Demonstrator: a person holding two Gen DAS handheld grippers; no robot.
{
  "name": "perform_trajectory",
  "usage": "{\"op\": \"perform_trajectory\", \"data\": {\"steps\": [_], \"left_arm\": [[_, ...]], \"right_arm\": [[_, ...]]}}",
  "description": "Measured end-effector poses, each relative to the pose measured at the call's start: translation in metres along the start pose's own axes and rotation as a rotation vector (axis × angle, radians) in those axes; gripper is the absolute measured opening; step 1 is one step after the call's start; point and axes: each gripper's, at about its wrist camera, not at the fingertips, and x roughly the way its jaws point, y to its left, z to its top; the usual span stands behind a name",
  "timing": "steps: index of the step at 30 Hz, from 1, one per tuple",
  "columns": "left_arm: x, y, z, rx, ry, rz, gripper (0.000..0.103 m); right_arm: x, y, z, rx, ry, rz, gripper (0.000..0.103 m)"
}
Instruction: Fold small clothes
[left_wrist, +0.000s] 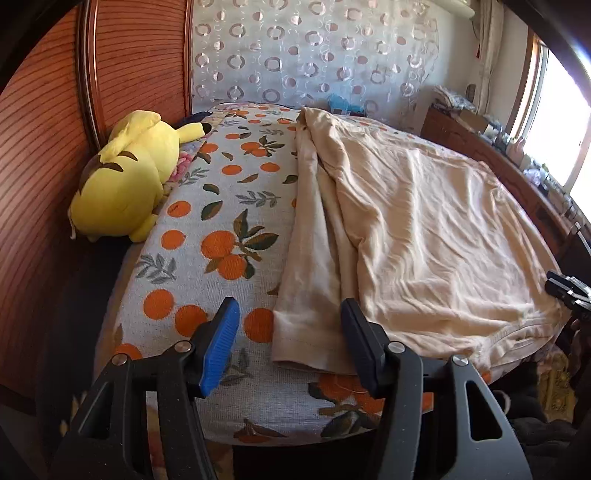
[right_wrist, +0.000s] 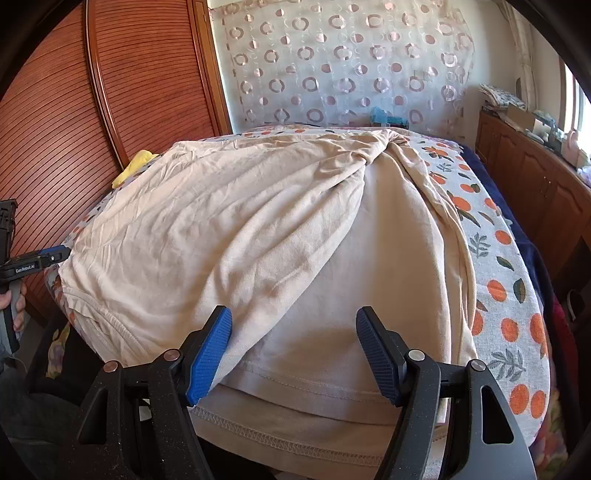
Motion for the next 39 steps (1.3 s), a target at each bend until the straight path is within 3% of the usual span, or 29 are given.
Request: {"op": "perform_trajectory", "data": {"steps": [2, 3, 4, 5, 6, 10, 16, 17, 19, 23, 27, 28, 29, 34, 39], "left_arm": [[0.000, -0.002, -0.001, -0.008, -0.001, -0.051, 0.058], [0.000, -0.004, -0.001, -0.005, -0.001, -0.061, 0.052], [0.001, -0.006, -0.001, -0.002, 0.002, -0.068, 0.030], [0.002, -0.008, 0.000, 0.000, 0.009, -0.070, 0.022], [0.002, -0.009, 0.001, -0.007, 0.018, -0.090, 0.005], [-0.006, -0.009, 0.007, -0.074, 0.005, -0.217, 0.005], [-0.006, -0.015, 0.018, -0.094, 0.015, -0.259, 0.007], [0.000, -0.015, 0.018, -0.094, 0.037, -0.243, 0.012], [0.006, -0.015, 0.016, -0.089, 0.059, -0.217, 0.031], [0.011, -0.014, 0.011, -0.098, 0.071, -0.237, 0.043], [0.011, -0.023, 0.009, -0.048, 0.054, -0.180, 0.042], [0.012, -0.030, 0.008, 0.000, 0.053, -0.151, 0.019], [0.014, -0.035, 0.007, 0.032, 0.066, -0.136, 0.008], [0.006, -0.054, 0.022, 0.079, 0.043, -0.202, 0.007], [-0.008, -0.118, 0.063, 0.203, 0.004, -0.320, 0.007]], "right_arm": [[0.002, 0.002, 0.000, 0.002, -0.001, 0.000, 0.072], [0.002, 0.002, -0.001, 0.003, -0.001, -0.001, 0.072], [0.002, 0.002, -0.001, 0.003, -0.001, -0.002, 0.072], [0.002, 0.001, -0.002, 0.005, -0.001, -0.003, 0.072], [0.002, 0.000, -0.002, 0.006, -0.001, -0.003, 0.072], [0.002, -0.003, -0.003, 0.018, -0.001, -0.003, 0.072], [0.003, -0.001, -0.006, 0.007, -0.005, -0.009, 0.072], [0.003, -0.001, -0.006, 0.005, -0.005, -0.009, 0.072], [0.003, -0.002, -0.007, 0.004, -0.005, -0.006, 0.072], [0.002, -0.002, -0.007, 0.004, -0.005, -0.004, 0.072], [0.001, -0.003, -0.008, 0.003, -0.007, -0.005, 0.072], [0.001, -0.003, -0.008, 0.003, -0.008, -0.005, 0.072], [0.001, -0.004, -0.008, 0.004, -0.009, -0.004, 0.072], [-0.003, -0.009, -0.009, 0.004, -0.017, -0.010, 0.072], [-0.019, -0.025, -0.011, 0.029, -0.050, -0.023, 0.072]]}}
